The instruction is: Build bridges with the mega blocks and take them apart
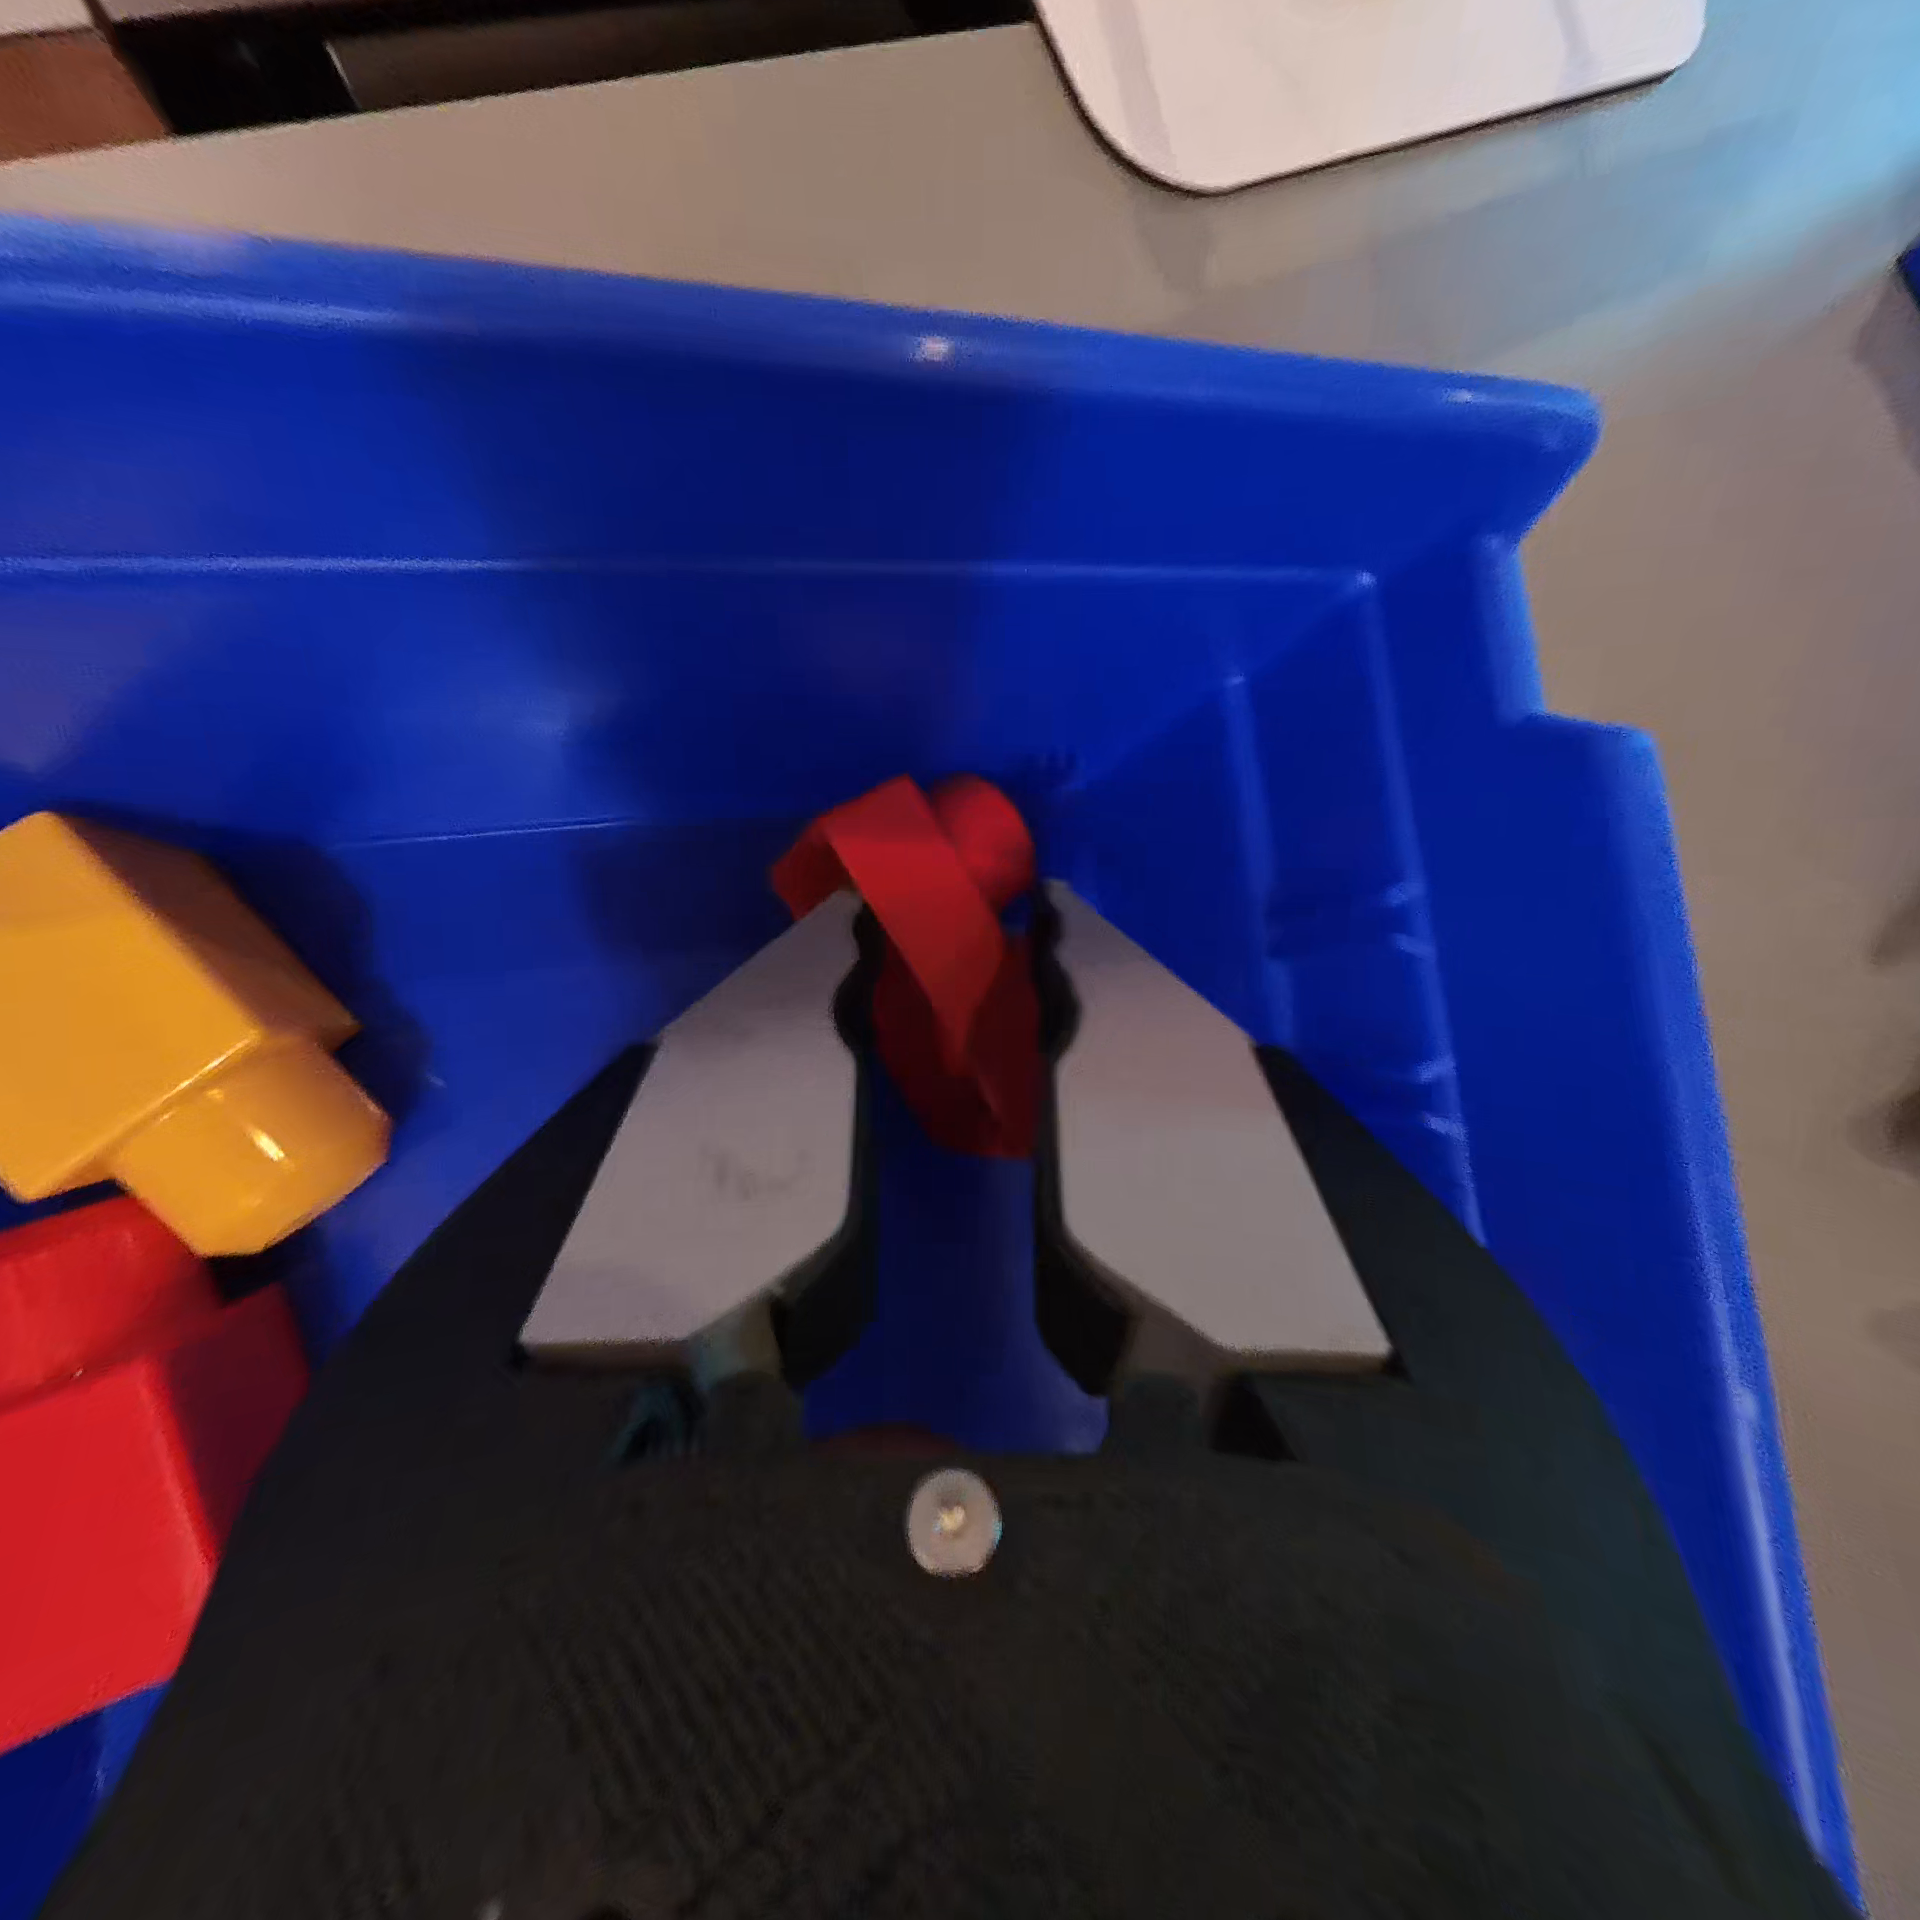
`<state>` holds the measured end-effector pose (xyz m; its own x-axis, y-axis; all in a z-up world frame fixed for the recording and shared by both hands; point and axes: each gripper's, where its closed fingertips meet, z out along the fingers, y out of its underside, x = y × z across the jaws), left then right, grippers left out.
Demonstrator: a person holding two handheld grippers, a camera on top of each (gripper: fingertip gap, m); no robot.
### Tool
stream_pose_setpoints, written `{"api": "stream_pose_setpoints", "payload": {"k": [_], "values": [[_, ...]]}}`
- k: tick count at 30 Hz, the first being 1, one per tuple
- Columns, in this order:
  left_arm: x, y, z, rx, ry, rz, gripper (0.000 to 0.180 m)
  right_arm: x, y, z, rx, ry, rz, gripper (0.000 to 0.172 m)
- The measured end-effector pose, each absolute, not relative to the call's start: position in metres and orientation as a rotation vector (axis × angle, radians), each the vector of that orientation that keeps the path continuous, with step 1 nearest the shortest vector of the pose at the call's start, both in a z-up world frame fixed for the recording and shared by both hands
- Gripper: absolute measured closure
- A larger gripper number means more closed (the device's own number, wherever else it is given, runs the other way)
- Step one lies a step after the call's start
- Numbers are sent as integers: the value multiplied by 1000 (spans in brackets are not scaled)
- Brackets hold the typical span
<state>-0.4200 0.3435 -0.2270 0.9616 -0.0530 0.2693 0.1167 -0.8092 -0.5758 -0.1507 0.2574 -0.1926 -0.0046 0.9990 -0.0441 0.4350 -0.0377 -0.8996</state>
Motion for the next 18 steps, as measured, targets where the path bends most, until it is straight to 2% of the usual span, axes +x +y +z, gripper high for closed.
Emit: {"api": "stream_pose_setpoints", "payload": {"k": [7,14,18], "values": [[-437,329,-214,-2422,-41,-357,159,-151,252,-193,-1539,-1557,1005,126],[-442,299,-146,-2218,1,-384,159,-151,252,-189,-1528,-1549,1004,126],[-401,270,-98,-2095,197,-424,159,-150,253,-183,-1511,-1526,1015,125]]}}
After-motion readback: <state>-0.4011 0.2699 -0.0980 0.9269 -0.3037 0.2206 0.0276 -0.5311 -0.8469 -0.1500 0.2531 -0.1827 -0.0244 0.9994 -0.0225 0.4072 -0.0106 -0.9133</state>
